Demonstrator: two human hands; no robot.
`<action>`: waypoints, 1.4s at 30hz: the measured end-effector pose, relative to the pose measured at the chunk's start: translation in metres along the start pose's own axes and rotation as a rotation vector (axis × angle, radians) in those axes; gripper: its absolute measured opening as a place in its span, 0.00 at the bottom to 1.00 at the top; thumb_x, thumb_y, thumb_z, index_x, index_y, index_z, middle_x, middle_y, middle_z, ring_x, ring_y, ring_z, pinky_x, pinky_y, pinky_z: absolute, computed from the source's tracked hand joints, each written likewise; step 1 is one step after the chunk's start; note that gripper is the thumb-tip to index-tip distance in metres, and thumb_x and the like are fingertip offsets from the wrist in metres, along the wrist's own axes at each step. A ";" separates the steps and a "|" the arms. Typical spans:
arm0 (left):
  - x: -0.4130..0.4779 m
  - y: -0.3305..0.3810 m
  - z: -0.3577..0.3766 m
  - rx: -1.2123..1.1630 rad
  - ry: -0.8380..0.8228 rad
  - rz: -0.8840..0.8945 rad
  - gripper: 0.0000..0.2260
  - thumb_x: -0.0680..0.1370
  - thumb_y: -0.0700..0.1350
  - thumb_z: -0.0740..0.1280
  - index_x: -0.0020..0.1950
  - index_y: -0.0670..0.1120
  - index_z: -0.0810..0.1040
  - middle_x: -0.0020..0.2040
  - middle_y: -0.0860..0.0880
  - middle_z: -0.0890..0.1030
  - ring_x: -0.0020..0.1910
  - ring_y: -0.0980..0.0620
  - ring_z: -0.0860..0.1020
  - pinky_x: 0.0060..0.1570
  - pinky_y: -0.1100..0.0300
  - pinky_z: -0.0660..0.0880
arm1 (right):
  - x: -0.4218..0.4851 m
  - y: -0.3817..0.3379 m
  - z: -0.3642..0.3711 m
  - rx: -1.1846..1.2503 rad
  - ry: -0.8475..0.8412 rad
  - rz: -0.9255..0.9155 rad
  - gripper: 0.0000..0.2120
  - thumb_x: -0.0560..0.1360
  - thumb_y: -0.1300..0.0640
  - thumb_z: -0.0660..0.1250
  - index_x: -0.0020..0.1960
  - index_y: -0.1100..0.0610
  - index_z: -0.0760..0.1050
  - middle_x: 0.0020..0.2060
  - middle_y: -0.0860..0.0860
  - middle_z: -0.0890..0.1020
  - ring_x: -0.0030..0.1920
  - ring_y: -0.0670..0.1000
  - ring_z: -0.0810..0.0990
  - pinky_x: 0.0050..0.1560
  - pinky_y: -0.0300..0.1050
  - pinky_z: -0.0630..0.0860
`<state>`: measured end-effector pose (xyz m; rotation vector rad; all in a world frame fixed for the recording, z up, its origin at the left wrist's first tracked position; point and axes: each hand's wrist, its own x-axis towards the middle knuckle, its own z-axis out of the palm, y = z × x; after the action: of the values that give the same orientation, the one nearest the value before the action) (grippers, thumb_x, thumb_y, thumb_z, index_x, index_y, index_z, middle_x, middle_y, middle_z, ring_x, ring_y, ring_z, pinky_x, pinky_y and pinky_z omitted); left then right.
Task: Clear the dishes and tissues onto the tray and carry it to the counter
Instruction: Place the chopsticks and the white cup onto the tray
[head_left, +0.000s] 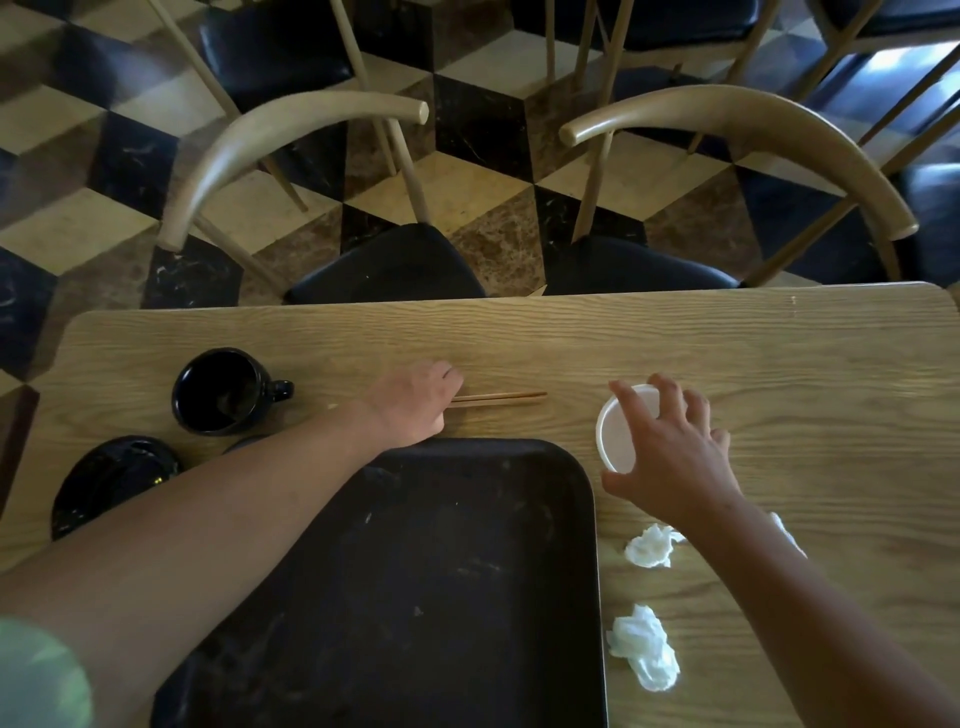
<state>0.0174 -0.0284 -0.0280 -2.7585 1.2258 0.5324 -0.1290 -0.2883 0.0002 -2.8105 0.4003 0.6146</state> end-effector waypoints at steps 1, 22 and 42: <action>-0.003 0.000 -0.003 -0.008 0.000 0.004 0.09 0.76 0.40 0.66 0.55 0.47 0.74 0.49 0.50 0.76 0.41 0.54 0.70 0.41 0.63 0.70 | -0.003 -0.002 -0.001 0.009 0.006 0.001 0.51 0.62 0.40 0.77 0.77 0.43 0.52 0.76 0.55 0.54 0.74 0.65 0.54 0.63 0.71 0.68; -0.110 0.001 0.032 0.011 -0.116 0.058 0.14 0.76 0.43 0.66 0.61 0.46 0.72 0.54 0.48 0.75 0.50 0.51 0.75 0.44 0.58 0.75 | -0.116 -0.101 0.051 0.162 -0.005 -0.008 0.51 0.64 0.38 0.74 0.78 0.40 0.47 0.74 0.49 0.52 0.73 0.57 0.55 0.65 0.60 0.72; -0.107 -0.015 0.046 0.096 -0.020 0.057 0.20 0.65 0.36 0.76 0.53 0.44 0.74 0.49 0.46 0.76 0.43 0.49 0.75 0.37 0.58 0.70 | -0.114 -0.124 0.086 0.099 0.028 0.039 0.50 0.64 0.39 0.73 0.78 0.42 0.49 0.75 0.51 0.53 0.74 0.60 0.54 0.62 0.62 0.72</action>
<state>-0.0513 0.0671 -0.0355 -2.6400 1.2929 0.4908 -0.2217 -0.1238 -0.0047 -2.7260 0.4787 0.5489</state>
